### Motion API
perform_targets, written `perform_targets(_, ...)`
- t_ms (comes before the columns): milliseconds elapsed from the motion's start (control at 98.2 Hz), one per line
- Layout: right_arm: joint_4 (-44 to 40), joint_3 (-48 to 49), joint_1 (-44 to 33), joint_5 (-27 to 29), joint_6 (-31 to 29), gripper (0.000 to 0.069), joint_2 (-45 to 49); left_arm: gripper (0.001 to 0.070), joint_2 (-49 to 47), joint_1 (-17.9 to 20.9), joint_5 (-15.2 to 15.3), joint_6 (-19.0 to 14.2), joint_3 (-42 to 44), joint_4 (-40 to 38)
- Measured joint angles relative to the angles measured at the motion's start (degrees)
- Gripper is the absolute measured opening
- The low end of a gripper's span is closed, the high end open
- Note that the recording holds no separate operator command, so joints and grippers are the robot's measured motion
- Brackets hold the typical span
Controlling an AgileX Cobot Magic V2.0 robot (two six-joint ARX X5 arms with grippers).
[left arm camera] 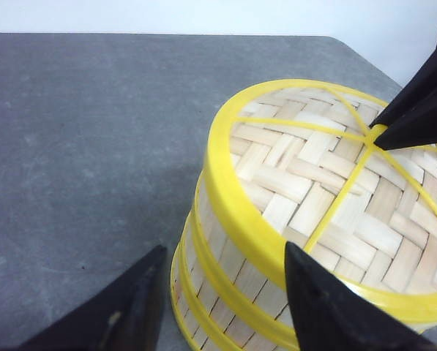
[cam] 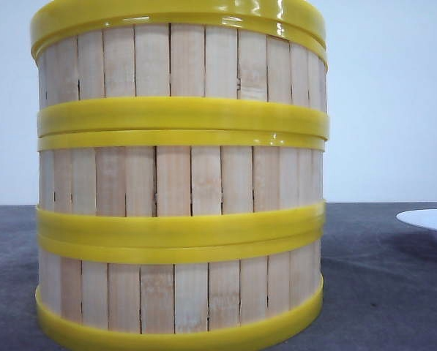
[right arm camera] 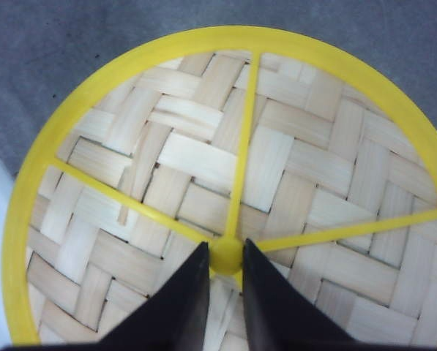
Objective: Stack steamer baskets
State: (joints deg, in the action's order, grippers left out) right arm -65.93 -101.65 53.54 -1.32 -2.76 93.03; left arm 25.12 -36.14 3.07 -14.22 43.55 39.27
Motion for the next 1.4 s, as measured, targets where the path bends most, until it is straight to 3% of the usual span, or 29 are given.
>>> perform_targets(71, 0.0, 0.0, 0.0, 0.0, 0.0, 0.0107, 0.0, 0.0300, 0.0, 0.0, 0.0, 0.0, 0.0, 0.1)
perform_targets(183, 0.0, -0.1, 0.0, 0.1, 0.0, 0.0286, 0.0, 0.0300, 0.0, 0.0, 0.0, 0.0, 0.0, 0.2)
perform_targets(255, -0.2, -1.0, 0.0, 0.1, 0.0, 0.0333, 0.0, 0.0300, 0.0, 0.0, 0.0, 0.0, 0.0, 0.2)
perform_targets(458, -0.7, -8.6, -0.1, 3.8, 0.5, 0.0356, -1.4, 0.0300, 0.0, 0.0, 0.0, 0.0, 0.0, 0.2)
perform_targets(631, -0.4, -15.0, -0.1, 15.4, 1.1, 0.0356, -8.1, 0.0300, 0.0, 0.0, 0.0, 0.0, 0.0, 0.2)
perform_targets(856, -0.6, -14.8, -0.3, 29.7, 1.1, 0.0356, -20.0, 0.0300, 0.0, 0.0, 0.0, 0.0, 0.0, 0.2)
perform_targets(1069, -0.5, -4.8, -0.3, 34.8, -0.7, 0.0356, -30.7, 0.0300, 0.0, 0.0, 0.0, 0.0, 0.0, -1.2)
perform_targets(1222, 2.9, 9.7, -0.3, 38.5, -3.7, 0.0356, -40.4, 0.0300, 0.0, 0.0, 0.0, 0.0, 0.0, -1.5)
perform_targets(1395, 8.4, 27.8, -0.3, 38.6, -8.3, 0.0356, -51.7, 0.0300, 0.0, 0.0, 0.0, 0.0, 0.0, -1.4)
